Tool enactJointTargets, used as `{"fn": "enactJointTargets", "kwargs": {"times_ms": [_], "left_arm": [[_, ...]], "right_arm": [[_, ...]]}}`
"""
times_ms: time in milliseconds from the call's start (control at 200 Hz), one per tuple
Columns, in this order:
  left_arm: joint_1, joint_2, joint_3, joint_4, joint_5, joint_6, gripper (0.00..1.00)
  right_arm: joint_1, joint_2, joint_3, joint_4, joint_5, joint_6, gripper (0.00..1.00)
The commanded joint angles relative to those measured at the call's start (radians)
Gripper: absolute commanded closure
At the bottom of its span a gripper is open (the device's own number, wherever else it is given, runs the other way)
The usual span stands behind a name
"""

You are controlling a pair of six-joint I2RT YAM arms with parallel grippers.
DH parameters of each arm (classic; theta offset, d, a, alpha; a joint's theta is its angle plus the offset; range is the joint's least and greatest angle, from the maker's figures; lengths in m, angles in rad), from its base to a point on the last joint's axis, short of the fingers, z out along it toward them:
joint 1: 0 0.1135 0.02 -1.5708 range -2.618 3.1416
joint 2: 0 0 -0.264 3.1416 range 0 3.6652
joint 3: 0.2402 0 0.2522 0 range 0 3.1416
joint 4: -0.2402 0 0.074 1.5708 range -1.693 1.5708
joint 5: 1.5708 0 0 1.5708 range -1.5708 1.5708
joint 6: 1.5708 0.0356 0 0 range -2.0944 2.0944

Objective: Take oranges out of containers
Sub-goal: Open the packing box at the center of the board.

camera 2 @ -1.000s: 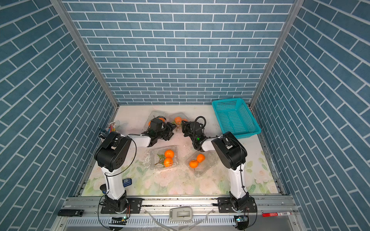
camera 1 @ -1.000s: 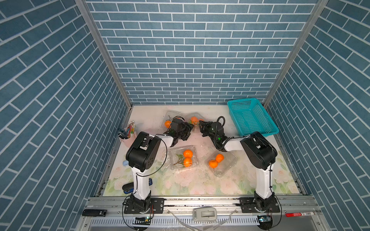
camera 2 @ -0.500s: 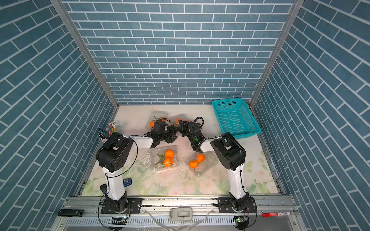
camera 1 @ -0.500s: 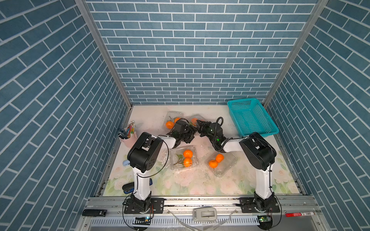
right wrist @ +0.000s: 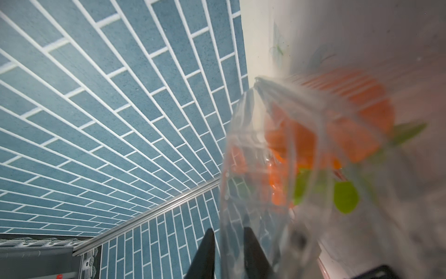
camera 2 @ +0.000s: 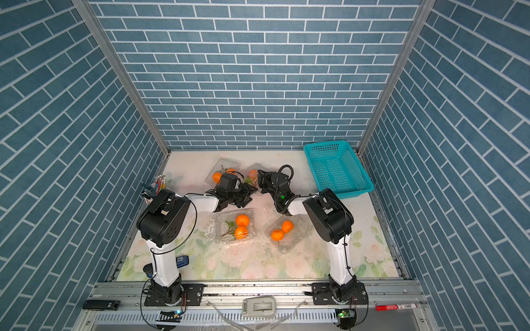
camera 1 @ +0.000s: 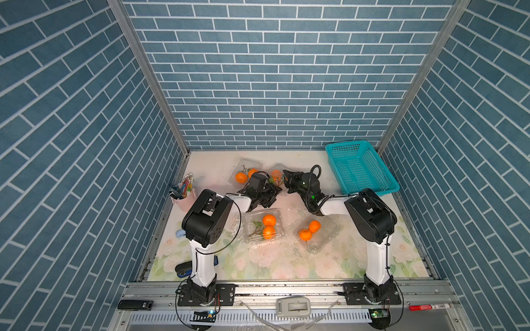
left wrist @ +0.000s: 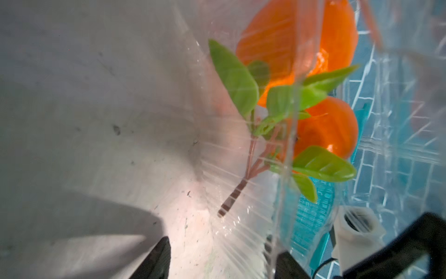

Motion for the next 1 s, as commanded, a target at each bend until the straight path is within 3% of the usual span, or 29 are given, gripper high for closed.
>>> {"fn": "enactJointTargets", "kwargs": {"times_ms": [0, 435, 530, 750, 995], "left_arm": [[0.005, -0.018, 0.003, -0.091, 0.0, 0.049, 0.36], [0.013, -0.03, 0.026, -0.152, -0.002, 0.086, 0.36], [0.018, -0.041, 0.04, -0.17, 0.0, 0.097, 0.34], [0.035, -0.069, 0.06, -0.205, -0.006, 0.119, 0.29], [0.064, -0.12, 0.087, -0.258, -0.004, 0.16, 0.15]], "right_arm": [[-0.003, -0.031, 0.042, -0.004, 0.02, 0.065, 0.77], [-0.008, -0.021, 0.076, -0.02, 0.045, 0.105, 0.78], [-0.029, -0.026, 0.071, -0.019, 0.007, 0.076, 0.73], [-0.095, -0.082, 0.042, -0.082, -0.112, -0.053, 0.51], [-0.159, -0.123, 0.079, -0.185, -0.272, -0.195, 0.36]]}}
